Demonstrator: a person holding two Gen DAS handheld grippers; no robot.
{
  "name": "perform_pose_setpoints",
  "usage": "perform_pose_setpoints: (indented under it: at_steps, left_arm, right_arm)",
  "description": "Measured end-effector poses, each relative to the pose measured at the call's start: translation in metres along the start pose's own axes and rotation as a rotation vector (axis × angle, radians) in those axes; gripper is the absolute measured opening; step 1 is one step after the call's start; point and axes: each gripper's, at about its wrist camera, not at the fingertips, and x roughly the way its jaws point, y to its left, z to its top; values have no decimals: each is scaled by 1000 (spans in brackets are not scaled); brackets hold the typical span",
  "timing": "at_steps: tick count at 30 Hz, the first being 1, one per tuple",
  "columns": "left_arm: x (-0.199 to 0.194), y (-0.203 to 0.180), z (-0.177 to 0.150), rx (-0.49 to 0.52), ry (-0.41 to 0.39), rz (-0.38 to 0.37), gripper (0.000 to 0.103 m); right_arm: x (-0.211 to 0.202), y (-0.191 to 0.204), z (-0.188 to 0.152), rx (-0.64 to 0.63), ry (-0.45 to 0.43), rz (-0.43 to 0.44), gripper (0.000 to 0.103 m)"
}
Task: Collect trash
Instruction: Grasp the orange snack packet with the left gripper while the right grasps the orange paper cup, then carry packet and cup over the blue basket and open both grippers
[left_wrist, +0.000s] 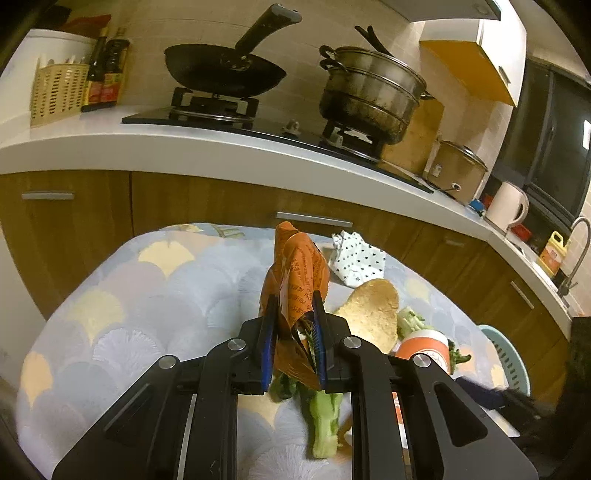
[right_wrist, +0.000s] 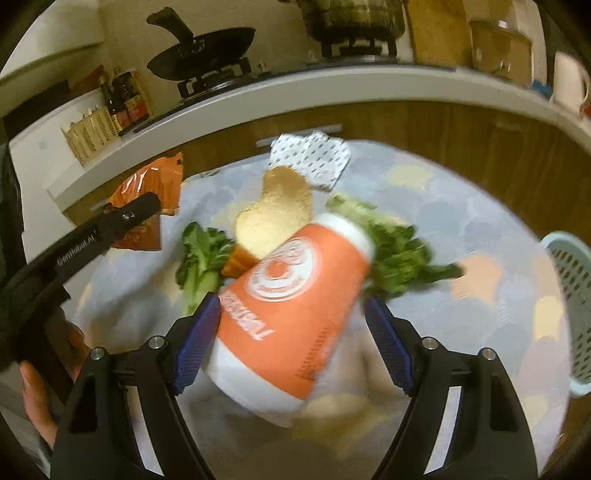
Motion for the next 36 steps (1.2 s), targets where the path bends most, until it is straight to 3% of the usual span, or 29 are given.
perform_pose_setpoints:
  at_steps: [6, 12, 13, 14, 15, 20, 28, 36]
  left_arm:
    - [-4, -4, -1, 11, -9, -26, 16]
    - [-8, -7, 0, 13, -20, -47, 17]
    - [-8, -7, 0, 15, -20, -50, 17]
    - [-8, -8, 0, 16, -21, -51, 17]
    - [-9, -9, 0, 19, -22, -54, 17]
    - [-12, -14, -1, 30, -27, -90, 17]
    - [-18, -51, -5, 85, -12, -220, 17]
    - [-16, -125, -19, 161, 49, -357, 17]
  right_arm:
    - [13, 5, 3, 47, 5, -22, 79]
    - [26, -13, -1, 174, 51, 50, 82]
    - [25, -11, -1, 167, 50, 45, 81]
    - [24, -10, -1, 160, 48, 48, 72]
    - [22, -8, -2, 157, 48, 65, 72]
    - [0, 1, -7, 94, -10, 9, 56]
    - [-66, -20, -5, 17, -160, -111, 54]
    - [-107, -88, -2, 89, -219, -220, 54]
